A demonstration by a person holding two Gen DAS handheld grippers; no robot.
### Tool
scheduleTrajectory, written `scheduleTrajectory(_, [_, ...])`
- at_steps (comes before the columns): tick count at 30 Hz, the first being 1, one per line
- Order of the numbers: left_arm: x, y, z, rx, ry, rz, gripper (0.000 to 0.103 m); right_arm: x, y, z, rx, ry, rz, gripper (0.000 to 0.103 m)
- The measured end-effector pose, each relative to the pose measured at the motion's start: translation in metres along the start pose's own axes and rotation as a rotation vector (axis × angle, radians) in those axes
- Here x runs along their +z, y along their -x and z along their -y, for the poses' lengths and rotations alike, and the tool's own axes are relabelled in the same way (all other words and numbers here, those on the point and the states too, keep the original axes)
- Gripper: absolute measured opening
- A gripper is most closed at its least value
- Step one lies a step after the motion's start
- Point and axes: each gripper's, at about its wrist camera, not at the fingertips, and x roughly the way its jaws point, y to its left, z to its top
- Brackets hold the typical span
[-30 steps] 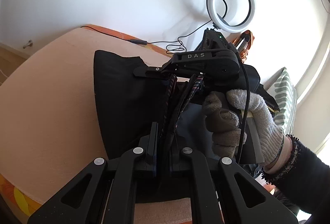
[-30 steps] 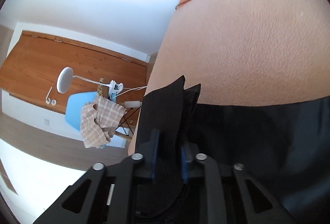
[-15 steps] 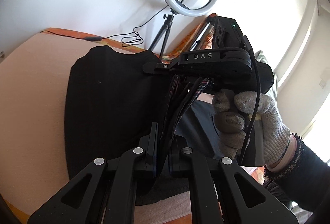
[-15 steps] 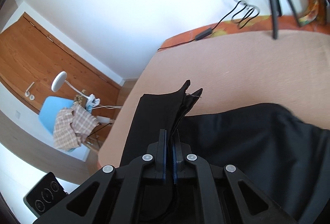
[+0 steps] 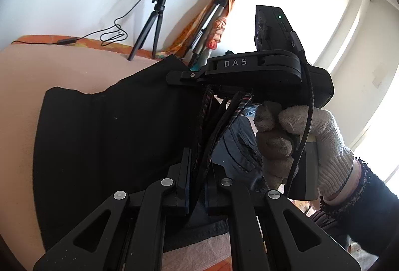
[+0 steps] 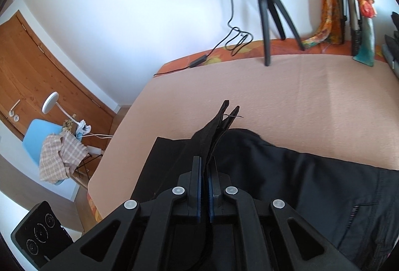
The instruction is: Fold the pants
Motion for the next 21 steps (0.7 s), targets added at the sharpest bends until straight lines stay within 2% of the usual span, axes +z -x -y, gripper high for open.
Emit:
scheduleTrajectory(11, [-0.005,-0.032,0.035,-0.095,-0.061,-0.069,0.006,-0.015,0.037,0.044,-0.058,-0.035,0.035,0.001])
scheduleTrajectory(21, [-0.012,-0.057,0.065,-0.142,-0.120,-0.123,0.006,-0.021,0.072,0.074,-0.108,-0.074,0.097,0.001])
